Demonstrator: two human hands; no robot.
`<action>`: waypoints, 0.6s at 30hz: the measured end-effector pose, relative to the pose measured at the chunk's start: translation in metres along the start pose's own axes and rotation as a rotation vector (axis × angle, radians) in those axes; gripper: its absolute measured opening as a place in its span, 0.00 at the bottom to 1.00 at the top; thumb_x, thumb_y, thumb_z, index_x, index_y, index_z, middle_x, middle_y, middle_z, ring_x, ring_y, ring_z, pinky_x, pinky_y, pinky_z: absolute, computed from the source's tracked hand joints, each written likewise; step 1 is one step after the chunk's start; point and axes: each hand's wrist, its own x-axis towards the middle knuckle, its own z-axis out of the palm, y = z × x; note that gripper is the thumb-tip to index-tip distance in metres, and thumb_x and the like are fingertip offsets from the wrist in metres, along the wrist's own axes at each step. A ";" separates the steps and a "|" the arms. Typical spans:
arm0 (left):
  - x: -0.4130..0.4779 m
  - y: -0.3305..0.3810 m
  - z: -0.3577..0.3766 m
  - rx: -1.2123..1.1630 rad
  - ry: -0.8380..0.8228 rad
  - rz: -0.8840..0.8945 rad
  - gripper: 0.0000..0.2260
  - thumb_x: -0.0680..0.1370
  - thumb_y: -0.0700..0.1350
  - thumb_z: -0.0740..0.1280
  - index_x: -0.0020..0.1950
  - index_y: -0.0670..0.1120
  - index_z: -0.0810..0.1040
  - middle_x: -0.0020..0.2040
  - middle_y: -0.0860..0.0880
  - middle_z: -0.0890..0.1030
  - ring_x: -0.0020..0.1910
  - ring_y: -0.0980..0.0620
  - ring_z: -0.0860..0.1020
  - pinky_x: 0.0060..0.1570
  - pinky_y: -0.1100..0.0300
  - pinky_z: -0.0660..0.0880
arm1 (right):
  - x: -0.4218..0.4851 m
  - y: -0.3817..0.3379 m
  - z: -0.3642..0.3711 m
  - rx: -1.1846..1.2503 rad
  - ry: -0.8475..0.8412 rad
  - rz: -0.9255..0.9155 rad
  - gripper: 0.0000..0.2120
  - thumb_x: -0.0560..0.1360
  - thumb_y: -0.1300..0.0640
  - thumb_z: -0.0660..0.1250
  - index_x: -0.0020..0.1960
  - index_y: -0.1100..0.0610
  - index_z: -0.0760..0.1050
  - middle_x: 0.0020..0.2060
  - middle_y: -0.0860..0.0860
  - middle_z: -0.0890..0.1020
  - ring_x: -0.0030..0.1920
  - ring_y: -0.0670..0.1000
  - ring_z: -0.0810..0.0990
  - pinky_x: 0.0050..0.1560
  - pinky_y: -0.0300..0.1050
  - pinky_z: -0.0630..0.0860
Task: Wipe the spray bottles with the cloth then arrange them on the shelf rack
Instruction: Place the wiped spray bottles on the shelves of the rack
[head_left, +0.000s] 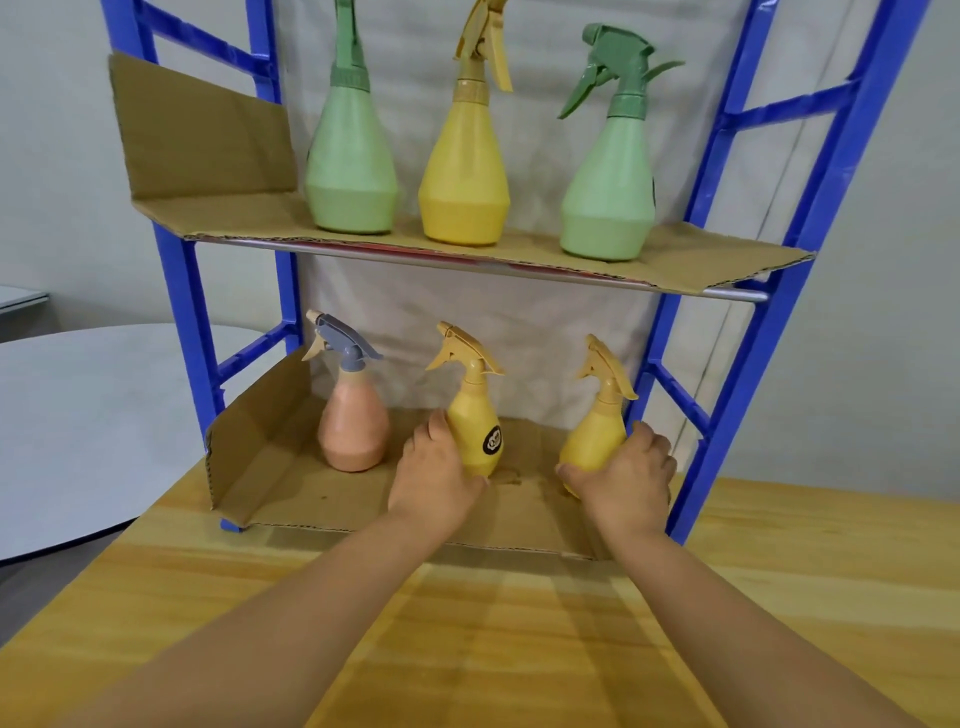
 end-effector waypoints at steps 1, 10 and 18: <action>0.001 0.000 0.001 -0.013 0.007 -0.012 0.36 0.70 0.50 0.72 0.70 0.39 0.57 0.64 0.42 0.68 0.64 0.44 0.67 0.62 0.58 0.63 | 0.001 0.001 0.000 -0.023 -0.009 -0.016 0.43 0.62 0.44 0.77 0.67 0.60 0.61 0.62 0.58 0.68 0.62 0.60 0.65 0.56 0.53 0.70; 0.007 -0.003 0.007 -0.068 0.086 -0.049 0.28 0.70 0.47 0.72 0.65 0.40 0.65 0.60 0.42 0.72 0.60 0.42 0.71 0.58 0.55 0.67 | 0.013 0.008 -0.001 0.095 -0.101 -0.088 0.34 0.62 0.53 0.76 0.63 0.59 0.65 0.56 0.56 0.70 0.58 0.57 0.67 0.45 0.46 0.67; 0.006 -0.003 0.010 -0.082 0.087 -0.055 0.31 0.70 0.48 0.73 0.67 0.41 0.64 0.62 0.42 0.72 0.61 0.42 0.70 0.60 0.54 0.67 | 0.015 0.010 0.002 0.112 -0.152 -0.111 0.35 0.61 0.54 0.77 0.63 0.56 0.65 0.55 0.54 0.71 0.58 0.56 0.69 0.49 0.49 0.72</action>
